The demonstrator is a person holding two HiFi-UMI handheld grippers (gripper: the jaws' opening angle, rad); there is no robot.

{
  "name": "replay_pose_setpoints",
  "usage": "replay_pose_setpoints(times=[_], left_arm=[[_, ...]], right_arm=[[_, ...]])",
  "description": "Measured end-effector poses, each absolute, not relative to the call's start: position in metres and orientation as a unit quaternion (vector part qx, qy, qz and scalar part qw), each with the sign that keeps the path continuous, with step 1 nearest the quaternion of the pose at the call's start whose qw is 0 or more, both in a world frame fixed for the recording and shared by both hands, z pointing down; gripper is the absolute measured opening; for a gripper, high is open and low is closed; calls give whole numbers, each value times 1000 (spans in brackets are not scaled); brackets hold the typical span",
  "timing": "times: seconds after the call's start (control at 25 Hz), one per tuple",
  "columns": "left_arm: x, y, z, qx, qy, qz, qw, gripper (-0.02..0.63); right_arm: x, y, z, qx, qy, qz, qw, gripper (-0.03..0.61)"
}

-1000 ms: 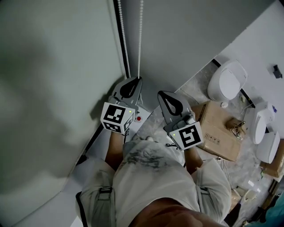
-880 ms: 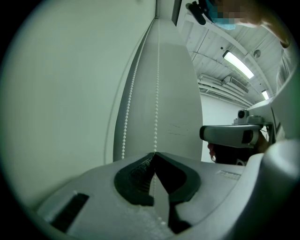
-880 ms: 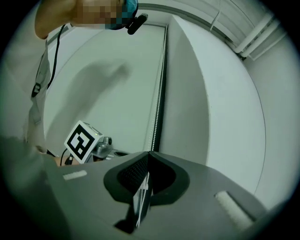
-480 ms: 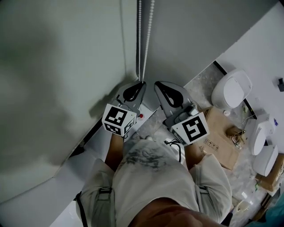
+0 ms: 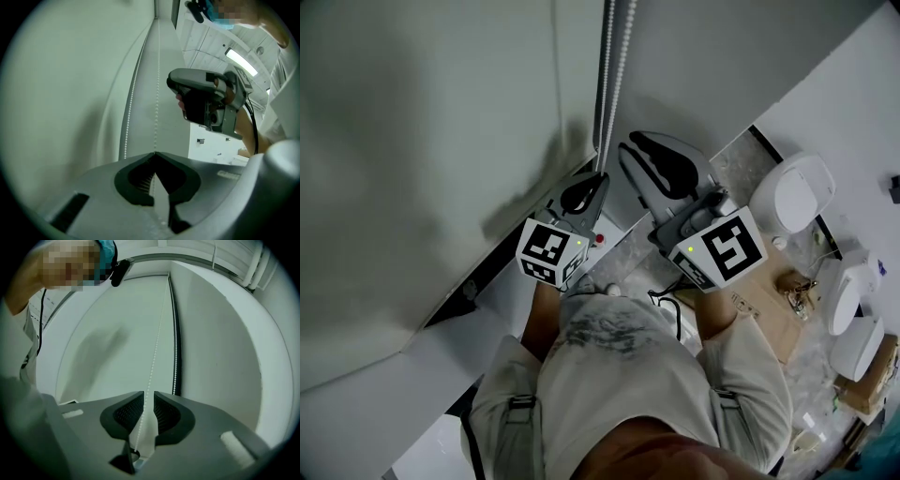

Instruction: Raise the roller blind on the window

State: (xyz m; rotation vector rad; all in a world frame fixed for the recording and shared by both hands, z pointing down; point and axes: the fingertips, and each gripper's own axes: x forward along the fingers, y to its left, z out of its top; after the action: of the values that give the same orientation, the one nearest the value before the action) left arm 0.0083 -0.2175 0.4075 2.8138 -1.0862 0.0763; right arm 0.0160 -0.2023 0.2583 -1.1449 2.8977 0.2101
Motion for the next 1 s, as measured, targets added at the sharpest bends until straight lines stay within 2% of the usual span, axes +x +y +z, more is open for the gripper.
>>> replay_pose_setpoints(times=[0.56, 0.76, 1.0], left_arm=[[14, -199, 405, 930, -362, 18, 66, 11], [12, -191, 406, 930, -362, 14, 65, 11], [12, -188, 411, 928, -366, 12, 75, 11]], right_arm=[[2, -208, 204, -320, 944, 61, 55, 77], [2, -204, 199, -319, 944, 51, 73, 18], [7, -200, 204, -328, 940, 50, 82, 12]])
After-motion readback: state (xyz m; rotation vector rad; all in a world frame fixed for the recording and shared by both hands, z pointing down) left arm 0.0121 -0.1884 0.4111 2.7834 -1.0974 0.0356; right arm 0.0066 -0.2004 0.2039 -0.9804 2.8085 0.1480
